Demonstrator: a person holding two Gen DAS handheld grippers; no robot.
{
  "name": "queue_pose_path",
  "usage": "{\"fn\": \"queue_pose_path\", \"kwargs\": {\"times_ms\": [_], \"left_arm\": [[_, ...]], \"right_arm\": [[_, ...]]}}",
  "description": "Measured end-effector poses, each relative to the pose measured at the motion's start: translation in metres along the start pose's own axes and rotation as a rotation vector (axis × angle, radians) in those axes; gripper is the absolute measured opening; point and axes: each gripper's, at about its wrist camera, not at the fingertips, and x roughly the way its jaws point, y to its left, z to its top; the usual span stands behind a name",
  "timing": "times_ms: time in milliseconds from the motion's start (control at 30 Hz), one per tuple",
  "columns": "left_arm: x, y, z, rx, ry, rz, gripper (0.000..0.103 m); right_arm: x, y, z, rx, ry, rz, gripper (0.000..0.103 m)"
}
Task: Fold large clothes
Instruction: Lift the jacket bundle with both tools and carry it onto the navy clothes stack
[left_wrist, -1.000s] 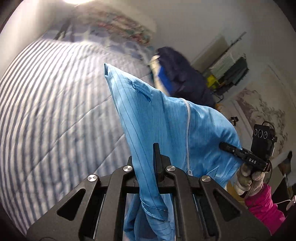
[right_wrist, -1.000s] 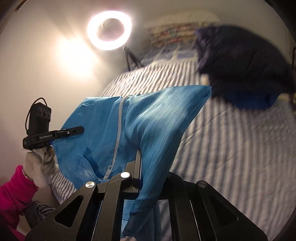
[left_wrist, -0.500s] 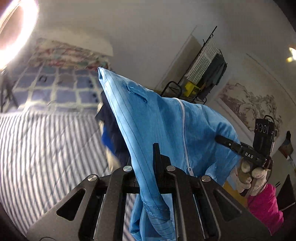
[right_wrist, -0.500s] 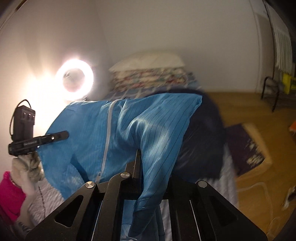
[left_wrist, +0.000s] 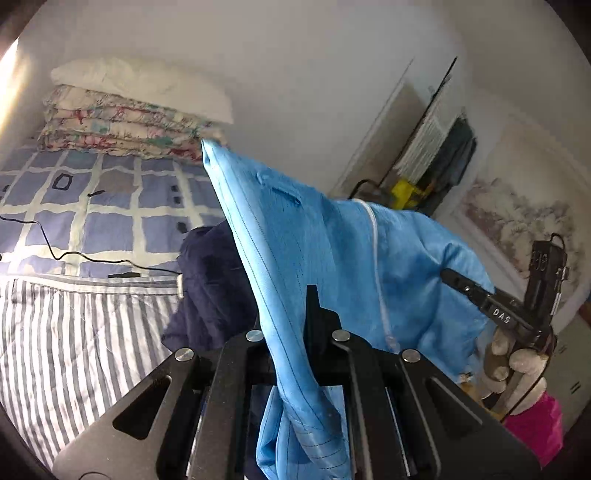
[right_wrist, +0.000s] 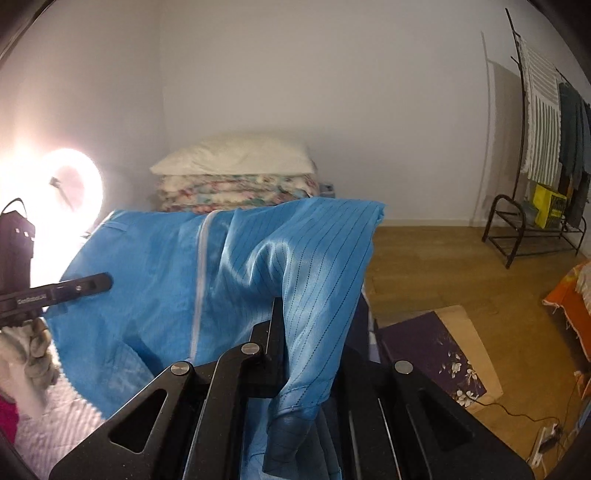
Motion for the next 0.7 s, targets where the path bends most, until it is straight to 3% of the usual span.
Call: {"fn": "queue_pose_path", "kwargs": {"times_ms": [67, 267, 367, 400, 567, 700], "left_arm": [[0.025, 0.010, -0.005, 0.008, 0.024, 0.049, 0.004], [0.055, 0.025, -0.025, 0.029, 0.035, 0.096, 0.008], [0.062, 0.033, -0.031, 0.001, 0.044, 0.102, 0.022], [0.061, 0.035, -0.032, -0.007, 0.042, 0.107, 0.027], [0.040, 0.026, -0.029, 0.025, 0.033, 0.195, 0.036], [0.003, 0.007, -0.028, 0.075, -0.003, 0.227, 0.036]], "right_arm": [[0.023, -0.007, -0.011, 0.012, 0.028, -0.027, 0.004], [0.073, -0.024, -0.037, 0.040, 0.092, -0.106, 0.009], [0.077, -0.029, -0.042, 0.049, 0.108, -0.136, 0.018], [0.075, -0.032, -0.043, 0.066, 0.111, -0.146, 0.028], [0.059, -0.048, -0.039, 0.119, 0.089, -0.245, 0.049], [0.029, -0.052, -0.031, 0.142, 0.063, -0.288, 0.051]]}}
